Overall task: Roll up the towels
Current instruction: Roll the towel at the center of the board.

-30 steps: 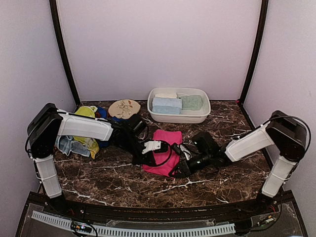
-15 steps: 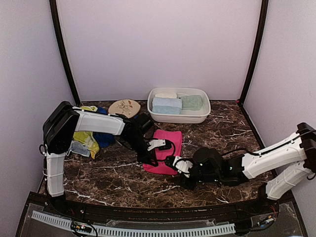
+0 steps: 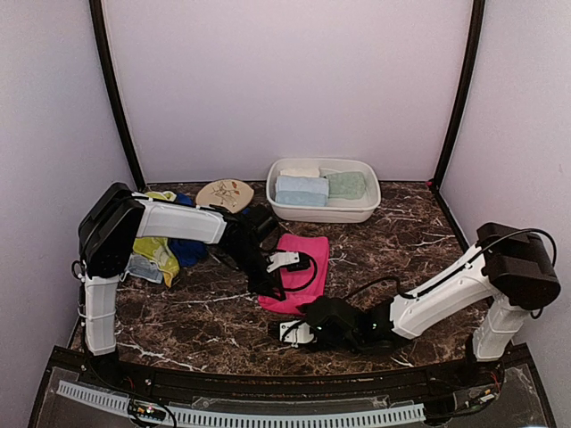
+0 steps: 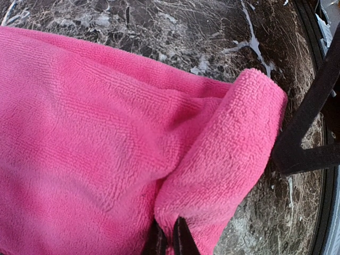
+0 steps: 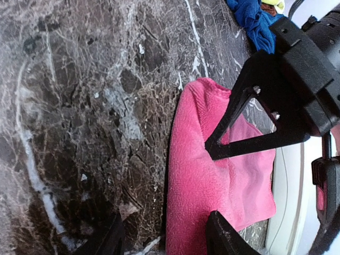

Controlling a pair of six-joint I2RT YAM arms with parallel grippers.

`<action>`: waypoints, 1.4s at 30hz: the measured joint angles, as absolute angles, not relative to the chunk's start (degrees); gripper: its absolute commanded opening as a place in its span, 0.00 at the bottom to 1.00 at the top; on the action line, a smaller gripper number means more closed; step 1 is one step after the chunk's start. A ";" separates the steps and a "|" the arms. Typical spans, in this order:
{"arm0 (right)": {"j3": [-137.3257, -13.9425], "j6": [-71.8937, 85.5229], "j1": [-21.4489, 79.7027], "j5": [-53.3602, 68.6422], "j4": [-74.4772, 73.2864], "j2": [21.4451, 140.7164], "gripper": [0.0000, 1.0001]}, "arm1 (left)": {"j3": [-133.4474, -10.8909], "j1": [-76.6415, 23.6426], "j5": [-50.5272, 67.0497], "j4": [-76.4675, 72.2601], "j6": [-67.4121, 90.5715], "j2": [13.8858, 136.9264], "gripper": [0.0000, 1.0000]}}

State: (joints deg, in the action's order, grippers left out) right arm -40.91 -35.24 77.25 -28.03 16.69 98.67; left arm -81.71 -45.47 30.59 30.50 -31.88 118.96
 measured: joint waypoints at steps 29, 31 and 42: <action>-44.66 -7.49 60.47 -0.80 14.76 101.97 0.04 | -69.67 -39.92 24.97 24.23 -41.78 108.33 0.59; -44.69 -4.47 58.43 3.64 14.79 101.97 0.04 | -67.44 -39.83 22.26 22.17 -43.03 105.80 0.63; -48.42 10.04 48.82 27.03 12.27 105.69 0.03 | -63.09 -41.98 21.54 19.05 -47.40 95.09 0.67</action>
